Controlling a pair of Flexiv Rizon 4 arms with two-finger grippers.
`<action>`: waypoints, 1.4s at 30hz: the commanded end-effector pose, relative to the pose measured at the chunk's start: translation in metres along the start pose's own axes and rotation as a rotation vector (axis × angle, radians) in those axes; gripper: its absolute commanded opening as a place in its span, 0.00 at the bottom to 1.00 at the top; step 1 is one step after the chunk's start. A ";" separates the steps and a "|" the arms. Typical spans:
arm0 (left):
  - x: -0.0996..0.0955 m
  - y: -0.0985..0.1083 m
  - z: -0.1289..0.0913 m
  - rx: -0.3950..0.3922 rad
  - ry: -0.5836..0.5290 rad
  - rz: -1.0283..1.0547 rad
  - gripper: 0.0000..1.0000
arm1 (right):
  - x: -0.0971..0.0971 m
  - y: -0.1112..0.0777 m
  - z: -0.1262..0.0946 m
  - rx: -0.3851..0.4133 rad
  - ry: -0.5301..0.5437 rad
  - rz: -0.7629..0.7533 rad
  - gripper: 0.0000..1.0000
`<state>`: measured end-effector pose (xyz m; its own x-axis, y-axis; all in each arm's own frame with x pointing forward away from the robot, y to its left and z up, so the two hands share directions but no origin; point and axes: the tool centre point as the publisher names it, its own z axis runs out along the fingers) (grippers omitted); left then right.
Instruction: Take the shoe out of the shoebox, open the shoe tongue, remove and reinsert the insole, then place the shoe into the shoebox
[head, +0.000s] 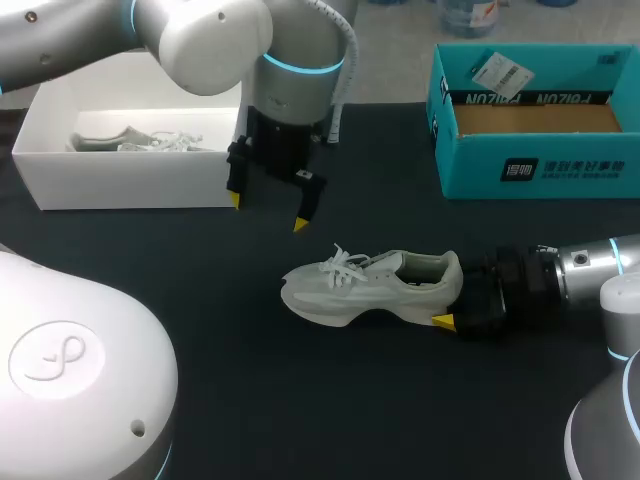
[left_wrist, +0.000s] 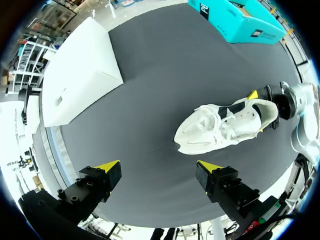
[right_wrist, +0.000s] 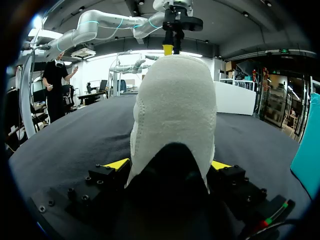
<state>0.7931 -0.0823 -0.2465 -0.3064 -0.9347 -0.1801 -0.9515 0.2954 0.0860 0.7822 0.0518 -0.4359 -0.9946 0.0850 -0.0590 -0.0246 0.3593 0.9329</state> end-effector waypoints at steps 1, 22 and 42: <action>0.001 -0.002 0.000 0.006 0.053 -0.091 1.00 | 0.002 -0.006 0.005 0.004 0.000 0.000 0.00; 0.133 -0.024 -0.009 0.075 0.071 -0.096 1.00 | 0.002 -0.006 0.005 0.004 0.000 0.000 0.00; 0.196 -0.027 0.037 0.089 -0.030 -0.081 1.00 | 0.002 -0.006 0.005 0.004 0.000 0.000 0.00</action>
<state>0.7602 -0.2562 -0.3116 -0.2334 -0.9573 -0.1705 -0.9709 0.2392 -0.0137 0.7822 0.0518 -0.4358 -0.9946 0.0851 -0.0591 -0.0247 0.3592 0.9329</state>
